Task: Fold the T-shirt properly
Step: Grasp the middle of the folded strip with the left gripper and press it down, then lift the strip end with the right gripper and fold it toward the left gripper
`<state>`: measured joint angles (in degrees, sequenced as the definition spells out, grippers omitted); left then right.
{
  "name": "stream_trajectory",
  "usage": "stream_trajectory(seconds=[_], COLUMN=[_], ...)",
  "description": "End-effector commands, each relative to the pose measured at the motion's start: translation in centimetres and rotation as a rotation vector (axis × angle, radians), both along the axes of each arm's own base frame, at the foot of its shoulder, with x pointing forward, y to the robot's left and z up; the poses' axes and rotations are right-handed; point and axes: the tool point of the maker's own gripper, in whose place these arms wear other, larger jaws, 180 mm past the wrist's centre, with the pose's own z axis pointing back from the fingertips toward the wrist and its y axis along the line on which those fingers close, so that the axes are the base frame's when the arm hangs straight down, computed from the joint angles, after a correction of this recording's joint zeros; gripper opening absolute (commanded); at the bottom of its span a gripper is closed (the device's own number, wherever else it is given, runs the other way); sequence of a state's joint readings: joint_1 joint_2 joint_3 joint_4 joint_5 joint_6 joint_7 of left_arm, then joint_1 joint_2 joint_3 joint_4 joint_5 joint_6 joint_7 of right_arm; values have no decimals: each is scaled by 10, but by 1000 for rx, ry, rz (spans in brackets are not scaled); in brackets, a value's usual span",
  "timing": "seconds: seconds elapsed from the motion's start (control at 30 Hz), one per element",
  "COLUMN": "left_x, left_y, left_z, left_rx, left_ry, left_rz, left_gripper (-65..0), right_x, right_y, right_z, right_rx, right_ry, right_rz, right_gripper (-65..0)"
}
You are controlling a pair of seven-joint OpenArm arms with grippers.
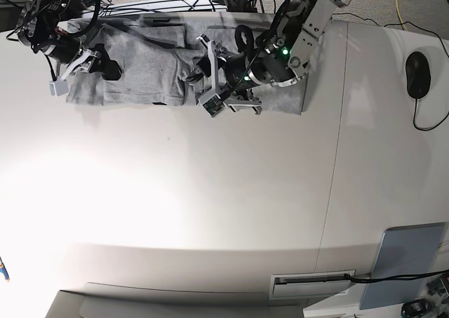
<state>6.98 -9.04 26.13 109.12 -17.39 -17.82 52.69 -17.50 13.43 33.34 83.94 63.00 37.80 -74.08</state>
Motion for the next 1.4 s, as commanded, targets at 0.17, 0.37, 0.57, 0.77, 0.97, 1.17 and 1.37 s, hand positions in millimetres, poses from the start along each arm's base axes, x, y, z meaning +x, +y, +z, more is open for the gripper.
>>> stream_trajectory(seconds=[0.17,0.37,0.57,0.77,0.97,1.17,1.37], left_x=[3,-2,-5,-3,8,0,0], left_y=[-6,-5,6,30,57,61,59], left_z=[13,8,-1,-13,-18,-33,-38], left_rx=[-44,-37,3,65,81,48,23], left_ry=[-27,-10,-10,-8,0,32,36], left_rz=[3,1,-9,20,109,151,158], left_gripper=[-350,-350,-350,-350,-350,-350,-350], right_x=[-20,-13,-10,-4,7,16,27], right_y=[14,23,16,-39,-107,-100,-34], right_z=[-24,-30,-28,-12,32,76,109], right_rx=[-64,-99,-117,-276,-442,-539,-559], right_ry=[127,103,93,96,66,14,-167], right_rz=[111,137,134,155,107,133,181], right_gripper=[-303,-376,-616,-650,-650,-650,-650])
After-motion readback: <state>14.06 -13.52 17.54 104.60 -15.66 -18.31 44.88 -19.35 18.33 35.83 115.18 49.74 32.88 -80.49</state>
